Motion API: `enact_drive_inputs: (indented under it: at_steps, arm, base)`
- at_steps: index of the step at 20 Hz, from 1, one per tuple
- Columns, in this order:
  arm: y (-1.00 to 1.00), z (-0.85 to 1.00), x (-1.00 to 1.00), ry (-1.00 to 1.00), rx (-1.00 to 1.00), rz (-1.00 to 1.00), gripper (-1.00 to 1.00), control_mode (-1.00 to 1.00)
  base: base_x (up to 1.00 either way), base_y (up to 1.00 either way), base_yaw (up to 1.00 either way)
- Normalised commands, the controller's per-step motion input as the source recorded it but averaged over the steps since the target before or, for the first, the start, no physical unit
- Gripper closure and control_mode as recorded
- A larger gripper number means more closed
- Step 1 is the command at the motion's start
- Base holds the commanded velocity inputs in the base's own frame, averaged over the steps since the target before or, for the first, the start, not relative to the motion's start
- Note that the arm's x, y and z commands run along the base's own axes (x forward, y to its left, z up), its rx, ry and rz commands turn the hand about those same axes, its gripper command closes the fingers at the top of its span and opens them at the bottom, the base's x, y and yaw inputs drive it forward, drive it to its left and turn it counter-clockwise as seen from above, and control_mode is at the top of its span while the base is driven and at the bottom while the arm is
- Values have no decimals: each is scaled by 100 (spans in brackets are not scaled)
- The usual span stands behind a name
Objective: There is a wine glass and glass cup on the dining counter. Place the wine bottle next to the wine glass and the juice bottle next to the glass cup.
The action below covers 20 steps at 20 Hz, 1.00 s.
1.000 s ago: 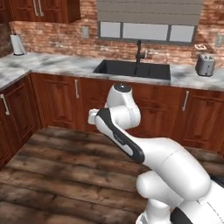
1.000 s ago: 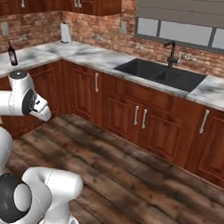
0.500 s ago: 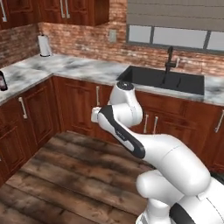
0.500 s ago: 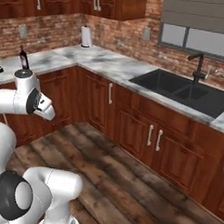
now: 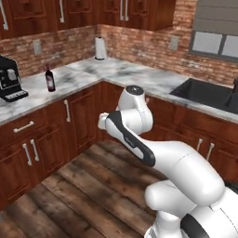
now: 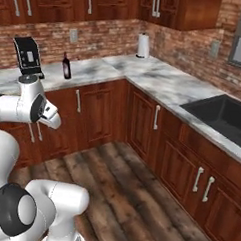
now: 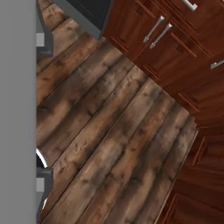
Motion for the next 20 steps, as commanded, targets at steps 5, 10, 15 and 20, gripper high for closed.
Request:
enact_drive_inputs:
  at_steps: [5, 10, 15, 20]
  arm:
    - [0, 0, 0, 0, 0, 0, -100, 100]
    - [0, 0, 0, 0, 0, 0, -100, 100]
    - [0, 0, 0, 0, 0, 0, -100, 100]
    - [0, 0, 0, 0, 0, 0, -100, 100]
  base:
    - [75, 0, 44]
    - [78, 0, 37]
    - [83, -10, 28]
    - [86, -22, 21]
